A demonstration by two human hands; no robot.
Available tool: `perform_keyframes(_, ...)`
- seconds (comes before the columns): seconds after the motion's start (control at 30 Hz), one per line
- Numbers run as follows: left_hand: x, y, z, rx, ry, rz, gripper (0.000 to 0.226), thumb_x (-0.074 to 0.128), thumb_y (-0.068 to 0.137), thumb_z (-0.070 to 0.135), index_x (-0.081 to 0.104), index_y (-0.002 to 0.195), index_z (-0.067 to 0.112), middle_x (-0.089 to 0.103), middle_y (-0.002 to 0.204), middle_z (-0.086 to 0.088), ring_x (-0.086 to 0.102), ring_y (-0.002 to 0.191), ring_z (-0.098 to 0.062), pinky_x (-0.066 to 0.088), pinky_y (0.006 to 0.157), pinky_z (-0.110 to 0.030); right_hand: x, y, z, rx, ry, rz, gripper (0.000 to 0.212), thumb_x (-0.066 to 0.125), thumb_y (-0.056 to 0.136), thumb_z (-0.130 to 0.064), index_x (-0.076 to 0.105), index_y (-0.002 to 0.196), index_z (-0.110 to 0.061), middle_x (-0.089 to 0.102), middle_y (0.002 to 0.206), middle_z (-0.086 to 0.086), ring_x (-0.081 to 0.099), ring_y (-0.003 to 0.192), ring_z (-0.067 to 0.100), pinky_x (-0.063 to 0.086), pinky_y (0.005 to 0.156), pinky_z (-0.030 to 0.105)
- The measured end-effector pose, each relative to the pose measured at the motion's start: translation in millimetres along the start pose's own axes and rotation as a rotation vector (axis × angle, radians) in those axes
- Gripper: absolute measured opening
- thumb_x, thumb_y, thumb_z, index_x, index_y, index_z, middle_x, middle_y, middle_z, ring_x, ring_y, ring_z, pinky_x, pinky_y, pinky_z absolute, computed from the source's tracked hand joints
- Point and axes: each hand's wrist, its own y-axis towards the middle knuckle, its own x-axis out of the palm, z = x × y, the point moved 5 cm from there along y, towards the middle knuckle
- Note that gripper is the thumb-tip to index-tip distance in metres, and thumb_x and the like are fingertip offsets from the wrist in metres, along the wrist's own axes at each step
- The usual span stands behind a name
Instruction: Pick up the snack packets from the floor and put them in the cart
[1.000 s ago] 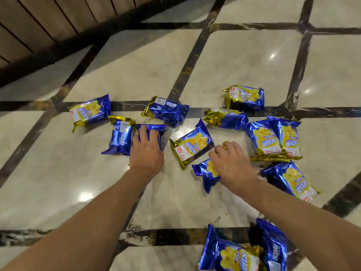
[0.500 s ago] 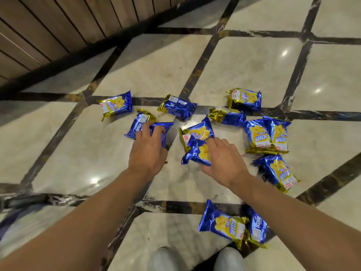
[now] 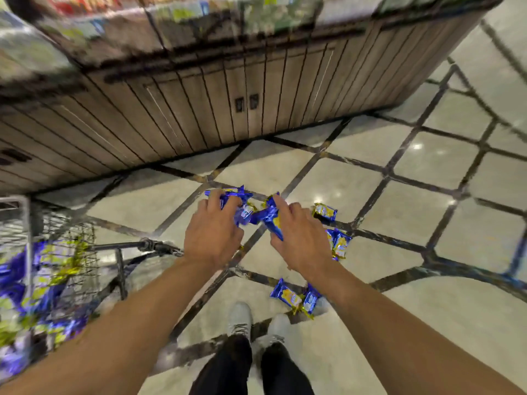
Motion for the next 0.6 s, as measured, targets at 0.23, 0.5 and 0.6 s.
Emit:
perform_keyframes(0.23,-157.4,-83.8,-15.5,-0.229,-0.095,0.181,0.046,0.060,0.077,0.019,0.050,0.121,0.027,0.035,0.139,-0.002,0.043,0.109,-0.030,0.045,0.082,-0.040,-136.6,-15.8,-92.6,-0.145,-0.004,0.072,0.076,0.059,0.087,-0.039,0.020,0.150,-0.022,0.051,0.122,0.007,0.050,0.106,0.029,0.047,0.080,0.040)
perform_keyframes(0.5,-228.8,-193.4,-112.6,-0.492,-0.079,0.354,0.048,0.062,0.080,0.026,0.047,0.126,0.027,0.032,0.143,-0.003,0.045,0.113,-0.030,0.046,0.089,-0.042,-149.7,-21.1,-231.5,-0.353,0.006,0.066,0.076,0.062,0.083,-0.038,0.024,0.148,-0.025,0.047,0.123,0.006,0.047,0.106,0.026,0.044,0.078,0.036)
perform_keyframes(0.6,-235.1,-236.8,-160.4,-0.582,-0.080,0.344,0.050,0.062,0.082,0.027,0.046,0.130,0.027,0.029,0.148,-0.005,0.043,0.119,-0.030,0.043,0.096,-0.042,-132.5,-34.5,-293.9,-0.421,0.013,0.029,0.075,0.064,0.080,-0.037,0.026,0.144,-0.026,0.046,0.120,0.005,0.047,0.106,0.025,0.049,0.079,0.039)
